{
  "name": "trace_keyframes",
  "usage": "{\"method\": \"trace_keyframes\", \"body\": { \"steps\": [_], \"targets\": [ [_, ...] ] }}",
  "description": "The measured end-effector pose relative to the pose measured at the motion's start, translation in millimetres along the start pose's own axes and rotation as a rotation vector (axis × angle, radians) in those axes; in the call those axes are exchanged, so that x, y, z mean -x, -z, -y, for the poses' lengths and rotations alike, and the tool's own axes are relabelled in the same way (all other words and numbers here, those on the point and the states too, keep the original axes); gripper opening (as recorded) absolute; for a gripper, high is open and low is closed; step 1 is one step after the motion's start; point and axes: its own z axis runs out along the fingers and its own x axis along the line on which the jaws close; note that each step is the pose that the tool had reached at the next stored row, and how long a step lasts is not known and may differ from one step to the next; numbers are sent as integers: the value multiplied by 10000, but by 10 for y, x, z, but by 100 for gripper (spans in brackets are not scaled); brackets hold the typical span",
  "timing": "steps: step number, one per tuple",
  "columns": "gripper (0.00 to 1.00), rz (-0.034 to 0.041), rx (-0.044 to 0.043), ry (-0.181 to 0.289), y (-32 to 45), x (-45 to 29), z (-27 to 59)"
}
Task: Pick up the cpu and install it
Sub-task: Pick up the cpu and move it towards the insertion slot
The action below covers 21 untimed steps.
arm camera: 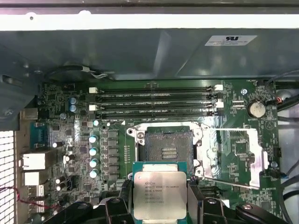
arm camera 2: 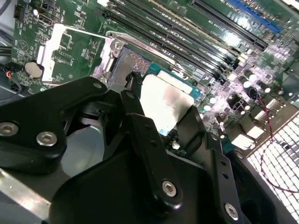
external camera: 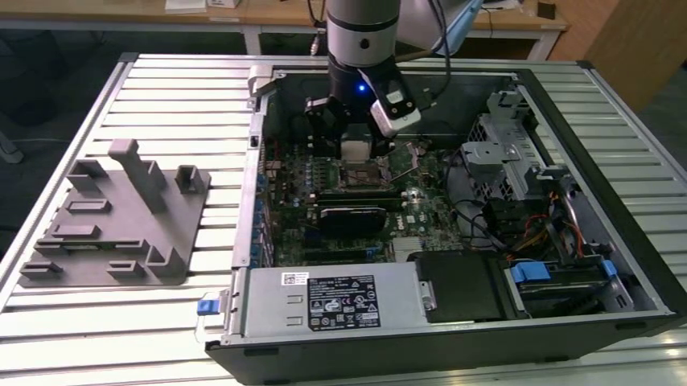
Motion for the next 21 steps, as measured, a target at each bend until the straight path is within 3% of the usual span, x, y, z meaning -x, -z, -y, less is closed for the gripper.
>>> {"method": "trace_keyframes", "body": {
  "steps": [21],
  "targets": [
    [54, -9, 0, 162, -155, 82, -112]
  ]
}}
